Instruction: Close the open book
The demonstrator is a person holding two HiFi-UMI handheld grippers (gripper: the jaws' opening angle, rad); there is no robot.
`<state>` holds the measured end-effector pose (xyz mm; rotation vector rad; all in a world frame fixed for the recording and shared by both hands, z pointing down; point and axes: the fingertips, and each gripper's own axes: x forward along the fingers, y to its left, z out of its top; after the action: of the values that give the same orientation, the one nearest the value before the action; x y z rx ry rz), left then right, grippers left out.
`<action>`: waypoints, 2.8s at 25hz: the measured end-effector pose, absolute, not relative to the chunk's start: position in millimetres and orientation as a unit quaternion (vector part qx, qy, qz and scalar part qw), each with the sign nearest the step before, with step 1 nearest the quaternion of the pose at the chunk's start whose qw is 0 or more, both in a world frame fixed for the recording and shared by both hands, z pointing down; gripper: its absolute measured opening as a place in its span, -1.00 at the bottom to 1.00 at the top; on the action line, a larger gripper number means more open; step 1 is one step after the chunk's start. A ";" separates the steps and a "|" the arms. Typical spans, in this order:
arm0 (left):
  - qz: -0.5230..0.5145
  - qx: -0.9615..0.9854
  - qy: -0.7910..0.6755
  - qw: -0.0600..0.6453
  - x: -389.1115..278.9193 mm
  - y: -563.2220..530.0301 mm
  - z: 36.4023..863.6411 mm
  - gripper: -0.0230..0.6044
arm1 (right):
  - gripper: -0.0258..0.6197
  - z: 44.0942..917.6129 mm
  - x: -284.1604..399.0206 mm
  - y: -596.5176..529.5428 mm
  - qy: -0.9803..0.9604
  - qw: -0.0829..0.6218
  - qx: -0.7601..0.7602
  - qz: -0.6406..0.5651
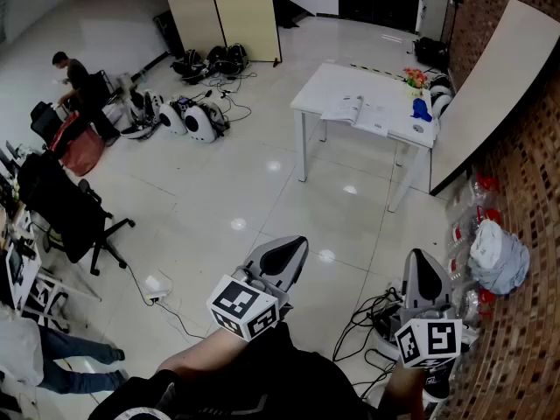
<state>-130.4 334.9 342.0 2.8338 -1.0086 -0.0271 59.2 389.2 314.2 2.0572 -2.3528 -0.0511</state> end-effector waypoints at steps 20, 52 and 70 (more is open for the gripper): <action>-0.061 0.951 -0.289 0.097 -114.5 52.1 337.2 -0.92 | -0.92 306.8 74.5 128.8 -0.715 0.050 0.697 -0.025; 0.065 0.888 -0.390 0.236 54.3 -317.7 459.1 -0.92 | -0.92 307.7 271.4 -212.3 -0.791 0.024 0.610 -0.027; 0.044 0.739 -0.387 0.549 49.4 -451.3 700.3 0.14 | -0.92 355.1 240.2 -355.6 -0.790 0.088 0.606 0.027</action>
<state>49.4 -451.3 700.3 1.7508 -0.9173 0.1044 240.2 -355.6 355.1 1.8041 -2.3525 0.0815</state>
